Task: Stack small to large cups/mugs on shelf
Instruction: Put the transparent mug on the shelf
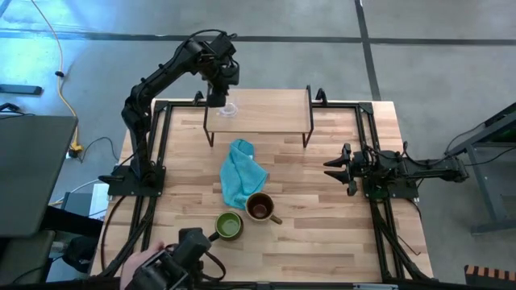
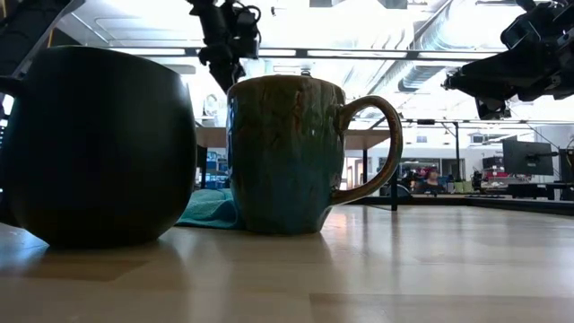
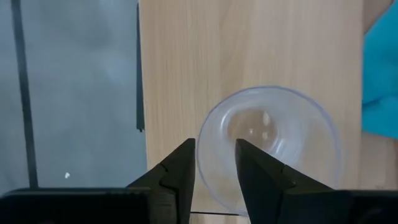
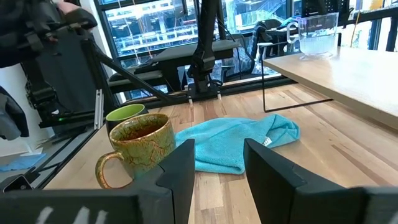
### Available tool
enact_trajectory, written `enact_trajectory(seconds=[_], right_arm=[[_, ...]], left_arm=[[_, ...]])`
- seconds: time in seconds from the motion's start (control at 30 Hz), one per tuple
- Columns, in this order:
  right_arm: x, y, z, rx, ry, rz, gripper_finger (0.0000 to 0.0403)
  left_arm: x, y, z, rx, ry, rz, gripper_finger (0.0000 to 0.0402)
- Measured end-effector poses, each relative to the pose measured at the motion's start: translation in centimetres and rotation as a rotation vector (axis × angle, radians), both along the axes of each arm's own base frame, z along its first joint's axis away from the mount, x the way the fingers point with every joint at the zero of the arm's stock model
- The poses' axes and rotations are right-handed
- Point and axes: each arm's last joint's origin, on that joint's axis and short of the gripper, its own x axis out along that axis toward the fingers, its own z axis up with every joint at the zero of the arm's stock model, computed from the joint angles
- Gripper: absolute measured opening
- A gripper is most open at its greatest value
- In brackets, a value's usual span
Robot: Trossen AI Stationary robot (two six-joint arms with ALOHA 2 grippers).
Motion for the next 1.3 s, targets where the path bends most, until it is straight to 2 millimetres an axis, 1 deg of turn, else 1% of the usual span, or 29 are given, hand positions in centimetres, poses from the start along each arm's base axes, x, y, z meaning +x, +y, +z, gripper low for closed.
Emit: enact_trajectory(seconds=[0.2,0.3,0.47,0.57,0.93,1.0,1.17,1.3], right_arm=[[0.0,0.0,0.0,0.044,-0.001,0.000,0.0128],[0.0,0.0,0.0,0.067,-0.001,0.001,0.0128],[0.0,0.0,0.0,0.067,0.000,0.008,0.0128],[0.0,0.0,0.0,0.050,0.000,0.009,0.0128],[0.0,0.0,0.0,0.049,0.000,0.011,0.0128],[0.0,0.0,0.0,0.048,0.000,0.011,0.0128],[0.0,0.0,0.0,0.052,0.000,0.012,0.0128],[0.0,0.1,0.0,0.060,0.001,0.024,0.0128]], left_arm=[[0.8,1.0,-1.7,-0.036,0.025,0.049,0.0104],[0.9,1.2,-2.1,-0.034,0.036,0.083,0.0104],[0.9,1.2,-2.1,-0.037,0.036,0.155,0.0100],[0.8,1.2,-2.1,-0.047,0.043,0.201,0.0085],[0.8,1.2,-2.1,-0.087,0.009,0.363,0.0009],[0.7,1.1,-2.1,-0.096,0.006,0.387,0.0003],[0.7,1.0,-2.1,-0.111,0.006,0.428,0.0011],[0.6,1.0,-2.1,-0.126,0.007,0.481,0.0005]])
